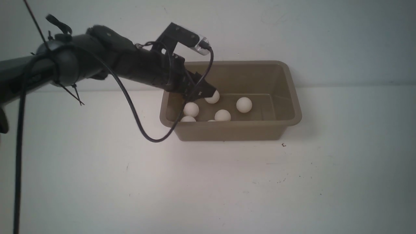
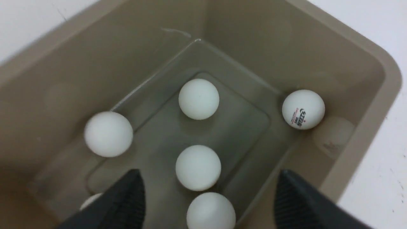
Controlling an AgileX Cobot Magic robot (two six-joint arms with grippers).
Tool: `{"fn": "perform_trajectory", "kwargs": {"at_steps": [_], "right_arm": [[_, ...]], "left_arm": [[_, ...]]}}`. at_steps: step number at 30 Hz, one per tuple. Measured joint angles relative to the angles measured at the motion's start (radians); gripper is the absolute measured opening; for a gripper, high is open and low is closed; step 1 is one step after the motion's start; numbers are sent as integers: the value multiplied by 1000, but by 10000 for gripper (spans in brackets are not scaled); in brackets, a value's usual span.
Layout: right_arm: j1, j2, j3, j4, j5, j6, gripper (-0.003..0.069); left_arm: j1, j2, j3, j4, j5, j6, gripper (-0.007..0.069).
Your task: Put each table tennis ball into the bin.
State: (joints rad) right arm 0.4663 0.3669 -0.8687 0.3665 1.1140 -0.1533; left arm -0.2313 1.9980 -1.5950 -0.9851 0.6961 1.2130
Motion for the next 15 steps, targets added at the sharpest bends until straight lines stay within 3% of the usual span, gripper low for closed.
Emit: {"fn": "perform_trajectory", "kwargs": {"at_steps": [4, 5, 7, 9, 15], "right_arm": [[0, 0, 0, 0, -17, -63, -10], [0, 0, 0, 0, -27, -90, -10], [0, 0, 0, -8, -48, -151, -10], [0, 0, 0, -24, -55, -177, -10], [0, -6, 0, -177, -64, -182, -10]], "left_arm": [[0, -163, 2, 111, 21, -4, 217], [0, -216, 2, 135, 32, -7, 128], [0, -332, 2, 180, 46, -31, 34], [0, -381, 1, 208, 57, -51, 16], [0, -590, 1, 456, 151, -266, -4]]}}
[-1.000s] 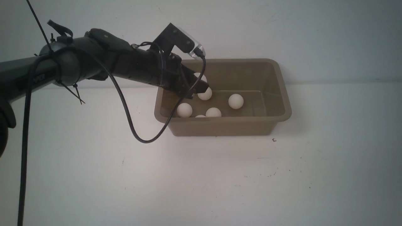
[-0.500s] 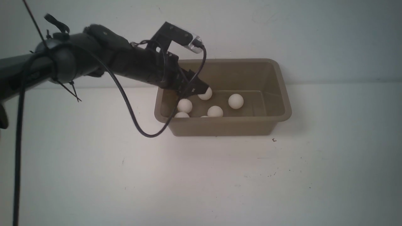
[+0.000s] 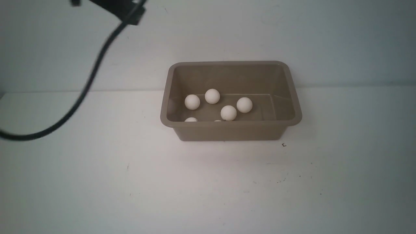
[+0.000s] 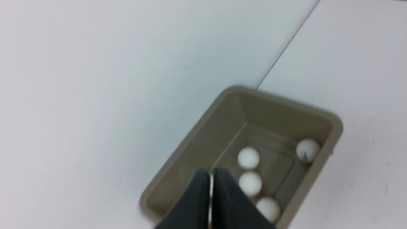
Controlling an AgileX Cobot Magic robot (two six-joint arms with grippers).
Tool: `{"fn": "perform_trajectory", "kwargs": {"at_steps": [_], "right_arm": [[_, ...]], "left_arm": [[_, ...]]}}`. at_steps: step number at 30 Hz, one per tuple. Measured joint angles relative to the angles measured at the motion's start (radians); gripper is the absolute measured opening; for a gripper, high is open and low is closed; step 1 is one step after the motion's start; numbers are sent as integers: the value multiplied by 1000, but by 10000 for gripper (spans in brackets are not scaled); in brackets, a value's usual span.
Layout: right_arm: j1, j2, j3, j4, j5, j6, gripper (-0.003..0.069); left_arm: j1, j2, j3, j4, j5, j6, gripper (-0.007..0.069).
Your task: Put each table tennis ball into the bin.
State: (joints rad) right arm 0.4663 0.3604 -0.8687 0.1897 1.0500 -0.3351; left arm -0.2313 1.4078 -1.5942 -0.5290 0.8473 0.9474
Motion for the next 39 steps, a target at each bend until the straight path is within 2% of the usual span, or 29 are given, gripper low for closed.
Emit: {"fn": "perform_trajectory", "kwargs": {"at_steps": [3, 7, 12, 16, 22, 32, 39], "right_arm": [[0, -40, 0, -93, -28, 50, -10], [0, -126, 0, -225, -47, 156, -10], [0, -244, 20, -356, -49, 285, -10], [0, -306, 108, -434, -52, 386, -10], [0, -310, 204, -437, -52, 441, -10], [0, -310, 211, -462, -15, 447, -10], [0, -310, 211, -462, 20, 447, -10]], "left_arm": [[0, -85, 53, 174, 47, -136, -4], [0, -206, 191, 286, 49, -224, -4], [0, -423, 453, 309, -20, -282, -4], [0, -600, 662, 309, -164, -369, -4], [0, -761, 828, 309, -197, -469, -4], [0, -914, 875, 305, -91, -488, -4], [0, -926, 875, 302, -19, -491, -4]]}}
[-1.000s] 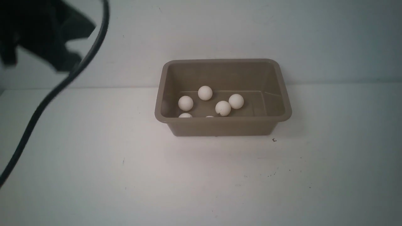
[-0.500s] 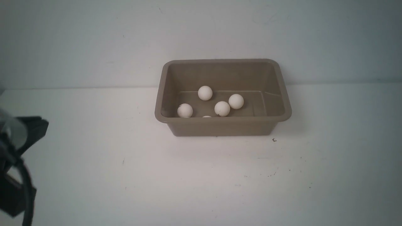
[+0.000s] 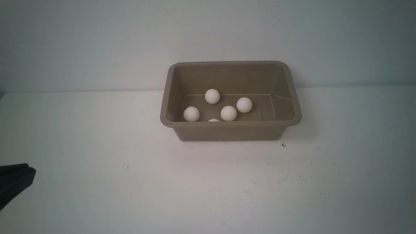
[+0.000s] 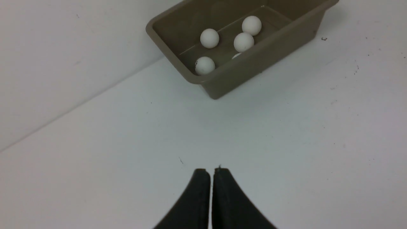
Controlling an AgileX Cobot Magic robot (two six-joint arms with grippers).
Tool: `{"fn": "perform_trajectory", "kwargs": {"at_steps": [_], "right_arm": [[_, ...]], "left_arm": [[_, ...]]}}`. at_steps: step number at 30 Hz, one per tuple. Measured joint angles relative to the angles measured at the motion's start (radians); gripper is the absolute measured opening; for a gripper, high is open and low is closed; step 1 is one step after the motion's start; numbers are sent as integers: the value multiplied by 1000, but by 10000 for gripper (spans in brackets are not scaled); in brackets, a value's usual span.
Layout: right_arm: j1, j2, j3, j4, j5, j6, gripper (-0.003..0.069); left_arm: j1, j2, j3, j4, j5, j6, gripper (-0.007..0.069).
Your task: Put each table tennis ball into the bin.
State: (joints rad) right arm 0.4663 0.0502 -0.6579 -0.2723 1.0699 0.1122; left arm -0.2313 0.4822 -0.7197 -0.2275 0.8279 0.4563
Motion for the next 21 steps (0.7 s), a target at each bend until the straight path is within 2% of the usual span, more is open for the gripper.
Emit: {"fn": "perform_trajectory", "kwargs": {"at_steps": [7, 11, 21], "right_arm": [[0, 0, 0, 0, 3, 0, -10], [0, 0, 0, 0, 3, 0, -10], [0, 0, 0, 6, 3, 0, -10]], "left_arm": [[0, 0, 0, 1, 15, 0, -4], [5, -6, 0, 78, 14, 29, -4], [179, -216, 0, 109, 32, 30, -4]]}}
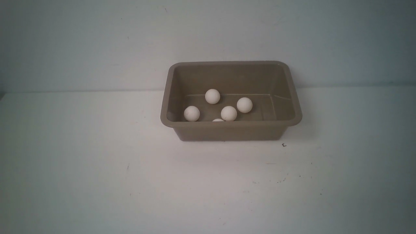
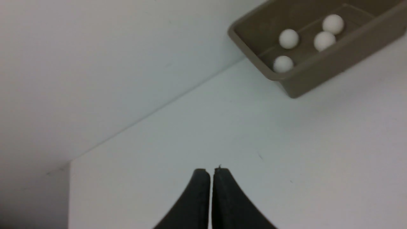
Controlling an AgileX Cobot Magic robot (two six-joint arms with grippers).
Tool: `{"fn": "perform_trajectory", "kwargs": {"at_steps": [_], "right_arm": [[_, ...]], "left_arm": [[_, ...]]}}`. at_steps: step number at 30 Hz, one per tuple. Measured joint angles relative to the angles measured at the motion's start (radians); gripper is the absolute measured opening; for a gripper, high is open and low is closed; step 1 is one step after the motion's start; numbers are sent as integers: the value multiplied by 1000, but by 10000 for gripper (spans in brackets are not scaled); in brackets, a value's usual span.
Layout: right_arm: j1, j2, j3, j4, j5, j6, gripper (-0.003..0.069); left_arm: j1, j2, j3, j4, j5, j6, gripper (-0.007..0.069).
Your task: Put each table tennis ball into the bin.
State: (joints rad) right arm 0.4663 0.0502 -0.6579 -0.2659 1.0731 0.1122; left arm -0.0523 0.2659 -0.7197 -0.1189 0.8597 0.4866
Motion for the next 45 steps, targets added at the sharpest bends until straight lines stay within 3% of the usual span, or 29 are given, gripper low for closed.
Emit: {"fn": "perform_trajectory", "kwargs": {"at_steps": [5, 11, 21, 26, 35, 45], "right_arm": [[0, 0, 0, 2, 0, 0, -10], [0, 0, 0, 2, 0, 0, -10], [0, 0, 0, 2, 0, 0, -10], [0, 0, 1, 2, 1, 0, -10], [0, 0, 1, 2, 8, 0, -10], [0, 0, 1, 2, 8, 0, -10]], "left_arm": [[53, -91, 0, -7, 1, -3, -4], [95, -172, 88, -139, -103, -12, -4], [111, -279, 492, -360, -557, -9, -4], [111, -280, 607, -459, -689, 1, -4], [111, -280, 748, -477, -876, 91, -4], [111, -280, 748, -478, -897, 131, -4]]}}
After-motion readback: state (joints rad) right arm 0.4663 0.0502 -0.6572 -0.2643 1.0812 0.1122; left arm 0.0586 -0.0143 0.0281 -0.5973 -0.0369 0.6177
